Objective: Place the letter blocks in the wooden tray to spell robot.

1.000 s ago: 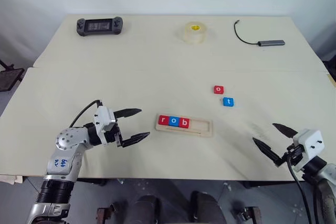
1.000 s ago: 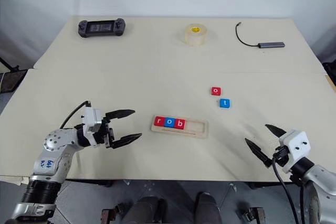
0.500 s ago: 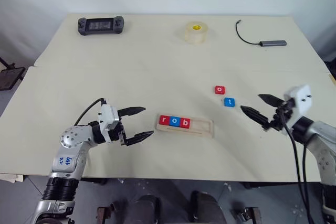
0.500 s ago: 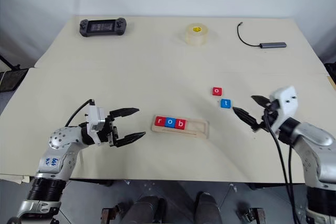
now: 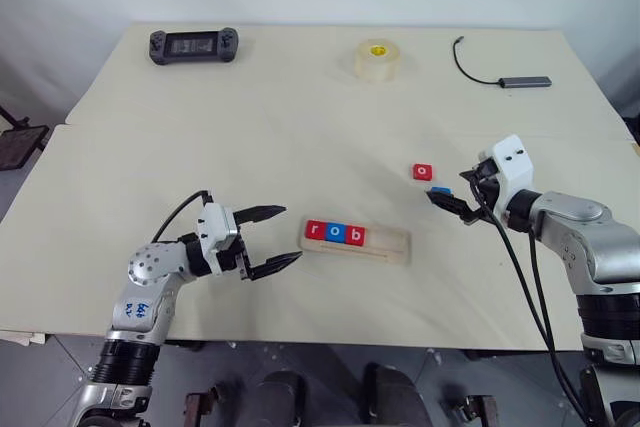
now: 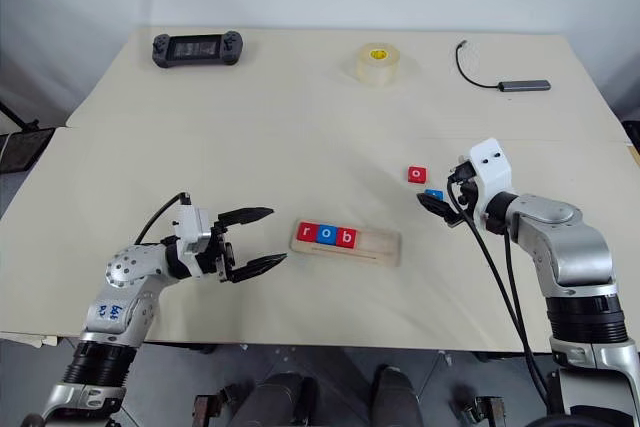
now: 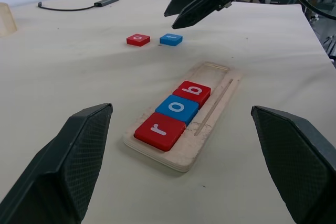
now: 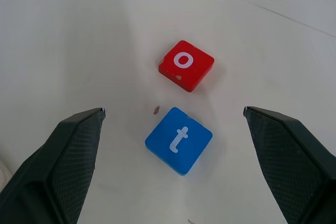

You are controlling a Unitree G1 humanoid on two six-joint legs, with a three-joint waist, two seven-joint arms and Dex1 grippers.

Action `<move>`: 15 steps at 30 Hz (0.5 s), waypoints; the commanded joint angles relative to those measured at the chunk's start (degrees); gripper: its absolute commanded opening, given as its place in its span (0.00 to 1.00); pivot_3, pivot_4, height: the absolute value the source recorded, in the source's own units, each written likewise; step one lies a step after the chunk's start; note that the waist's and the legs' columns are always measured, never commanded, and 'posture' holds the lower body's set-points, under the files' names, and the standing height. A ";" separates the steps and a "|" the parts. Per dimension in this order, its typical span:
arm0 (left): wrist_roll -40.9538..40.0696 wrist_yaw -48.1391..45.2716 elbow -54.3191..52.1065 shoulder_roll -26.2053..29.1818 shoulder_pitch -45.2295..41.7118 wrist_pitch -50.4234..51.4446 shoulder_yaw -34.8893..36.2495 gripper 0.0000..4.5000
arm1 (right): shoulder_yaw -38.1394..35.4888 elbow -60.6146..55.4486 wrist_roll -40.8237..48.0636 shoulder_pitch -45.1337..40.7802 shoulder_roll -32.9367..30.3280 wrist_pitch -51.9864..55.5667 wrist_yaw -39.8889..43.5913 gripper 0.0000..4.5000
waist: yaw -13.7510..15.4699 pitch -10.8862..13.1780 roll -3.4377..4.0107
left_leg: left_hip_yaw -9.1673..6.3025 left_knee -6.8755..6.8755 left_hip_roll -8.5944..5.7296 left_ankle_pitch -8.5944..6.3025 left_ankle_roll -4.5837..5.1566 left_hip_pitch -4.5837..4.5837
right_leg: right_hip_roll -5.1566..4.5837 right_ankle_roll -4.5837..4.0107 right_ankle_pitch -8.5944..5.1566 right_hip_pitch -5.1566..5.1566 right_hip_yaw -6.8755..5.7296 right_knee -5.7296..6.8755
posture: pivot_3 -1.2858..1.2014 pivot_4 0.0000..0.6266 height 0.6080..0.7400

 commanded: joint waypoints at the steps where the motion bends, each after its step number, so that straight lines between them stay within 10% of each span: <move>1: -0.14 0.40 -2.55 0.33 0.20 -0.45 0.51 1.00 | 0.14 1.33 -1.23 -5.02 2.52 4.35 -4.69 0.99 | -0.26 0.00 0.00 | 0.01 0.01 0.00 0.01 -0.01 0.02 | 0.00 0.01 0.01 0.00 0.02 0.01 | 0.52 0.24 1.00; 15: -0.15 2.31 -4.37 0.22 2.01 -0.58 0.99 1.00 | -1.41 23.24 -10.58 -20.16 21.62 4.25 -28.51 0.99 | -1.45 -0.01 0.01 | -0.02 -0.05 -0.05 0.04 -0.07 0.06 | -0.01 -0.03 -0.02 -0.13 0.07 0.30 | 0.52 0.24 1.00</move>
